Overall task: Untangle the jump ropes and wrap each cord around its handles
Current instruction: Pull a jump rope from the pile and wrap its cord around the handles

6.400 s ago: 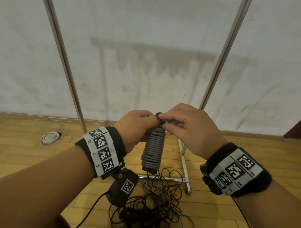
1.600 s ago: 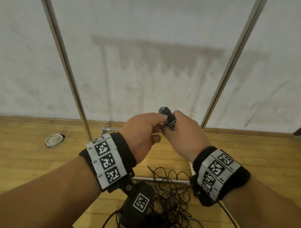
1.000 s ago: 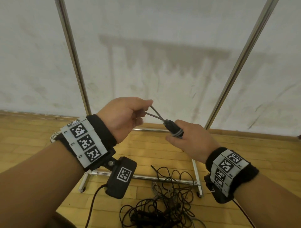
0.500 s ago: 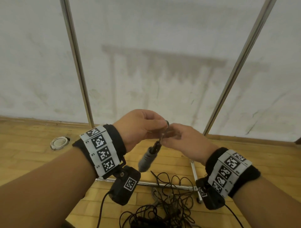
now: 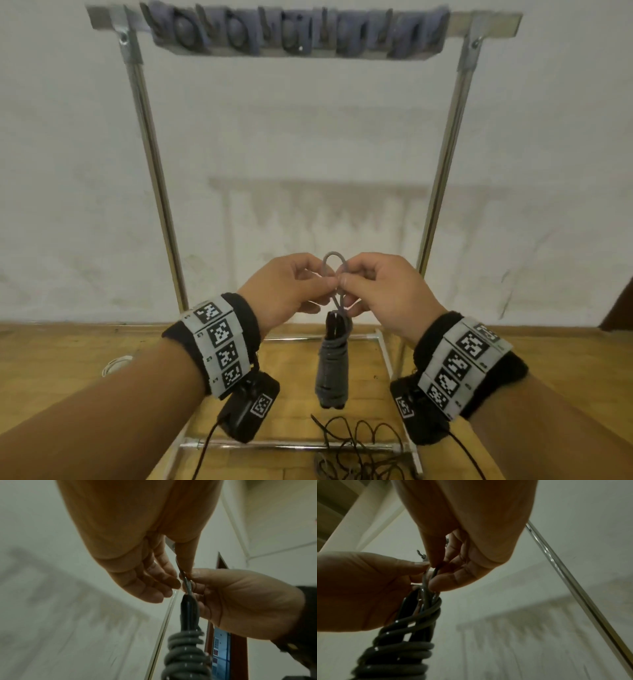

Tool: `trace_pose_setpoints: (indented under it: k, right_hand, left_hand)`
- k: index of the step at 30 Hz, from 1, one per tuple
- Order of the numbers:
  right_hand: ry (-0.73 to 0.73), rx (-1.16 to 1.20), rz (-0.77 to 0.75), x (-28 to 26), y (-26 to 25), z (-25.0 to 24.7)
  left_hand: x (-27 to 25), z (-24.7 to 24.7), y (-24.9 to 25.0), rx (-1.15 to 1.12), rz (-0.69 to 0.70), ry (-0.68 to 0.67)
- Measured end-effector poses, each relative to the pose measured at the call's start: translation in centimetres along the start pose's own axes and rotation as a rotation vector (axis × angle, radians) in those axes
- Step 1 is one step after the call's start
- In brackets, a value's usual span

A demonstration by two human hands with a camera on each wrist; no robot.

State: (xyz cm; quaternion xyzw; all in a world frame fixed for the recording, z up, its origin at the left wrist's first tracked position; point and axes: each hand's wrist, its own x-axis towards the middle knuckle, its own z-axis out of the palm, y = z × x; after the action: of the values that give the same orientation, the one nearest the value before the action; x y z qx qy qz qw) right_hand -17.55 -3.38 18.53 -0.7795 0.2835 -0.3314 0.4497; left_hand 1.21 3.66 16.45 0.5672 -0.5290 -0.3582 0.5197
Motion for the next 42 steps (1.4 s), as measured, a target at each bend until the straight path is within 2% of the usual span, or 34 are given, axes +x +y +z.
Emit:
trace_pose_setpoints:
  k: [9,16,23,27,35,42]
  right_hand:
    - [0.154,0.024,-0.143,3.3,-7.7,-8.8]
    - [0.271,-0.066,-0.236,8.0,-11.4,-14.2]
    - [0.406,-0.033,-0.267,12.2,-12.7,-18.2]
    - [0.471,-0.029,-0.273,14.5,-13.1,-20.2]
    - [0.483,-0.103,-0.278,17.2,-13.4,-21.6]
    - [0.437,-0.115,-0.21,17.6,-13.4,-21.6]
  left_hand:
    - [6.0,1.0,13.5,0.16,0.184,-0.015]
    - [12.0,1.6,20.3,0.217,0.267,0.058]
    - [16.5,2.6,23.2,0.042,0.323,0.177]
    - [18.6,3.4,24.6,0.02,0.353,0.269]
    - [20.6,5.0,24.4,-0.029,0.386,0.44]
    - [20.9,5.3,24.1,-0.103,0.329,0.442]
